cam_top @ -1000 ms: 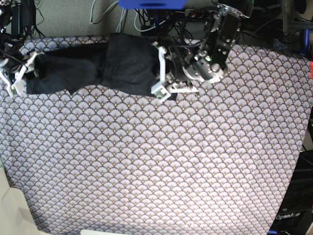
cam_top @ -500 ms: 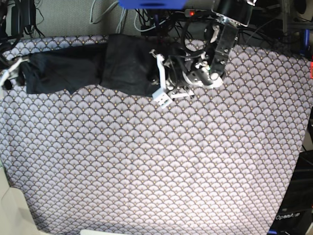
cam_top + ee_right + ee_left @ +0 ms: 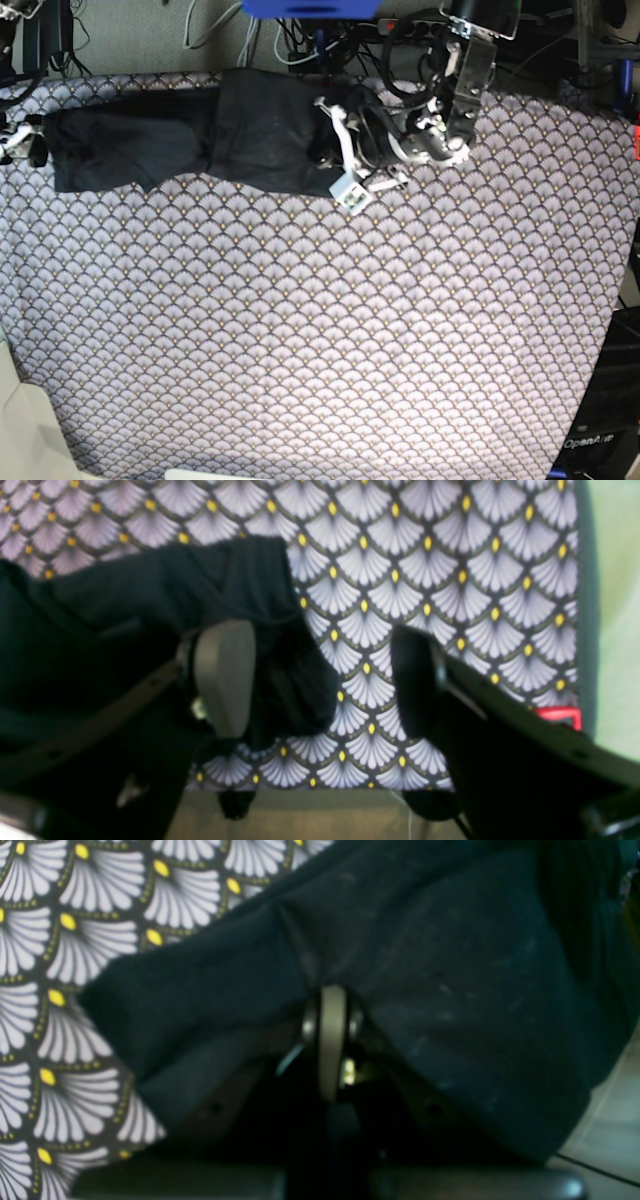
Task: Fold the T-shirt properly
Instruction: 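Lay the held end over the strip's middle with the left gripper, then grasp the other strip end with the right gripper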
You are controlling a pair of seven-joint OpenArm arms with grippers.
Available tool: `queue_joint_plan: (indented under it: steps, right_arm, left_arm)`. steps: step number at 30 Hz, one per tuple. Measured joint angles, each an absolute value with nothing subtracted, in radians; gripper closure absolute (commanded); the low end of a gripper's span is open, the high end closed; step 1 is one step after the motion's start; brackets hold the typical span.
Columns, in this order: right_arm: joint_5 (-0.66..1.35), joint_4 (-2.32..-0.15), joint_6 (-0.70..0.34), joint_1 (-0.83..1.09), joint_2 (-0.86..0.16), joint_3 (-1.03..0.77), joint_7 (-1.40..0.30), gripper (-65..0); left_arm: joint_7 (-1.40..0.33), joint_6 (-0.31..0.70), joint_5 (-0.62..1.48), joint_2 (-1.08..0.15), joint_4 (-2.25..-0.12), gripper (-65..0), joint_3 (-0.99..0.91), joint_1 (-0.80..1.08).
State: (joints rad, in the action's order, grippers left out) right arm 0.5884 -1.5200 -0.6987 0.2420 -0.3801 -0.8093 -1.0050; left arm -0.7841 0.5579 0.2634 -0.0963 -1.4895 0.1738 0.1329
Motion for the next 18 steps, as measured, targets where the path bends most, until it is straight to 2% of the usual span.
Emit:
queue_joint_plan:
  steps: [18]
  right_arm:
    - [0.585, -1.339, -0.699, 0.184, -0.379, -0.673, -0.938, -45.9]
  left_arm:
    - [-0.791, 0.558, 0.263, -0.096, -1.491, 0.0, 0.174, 0.132]
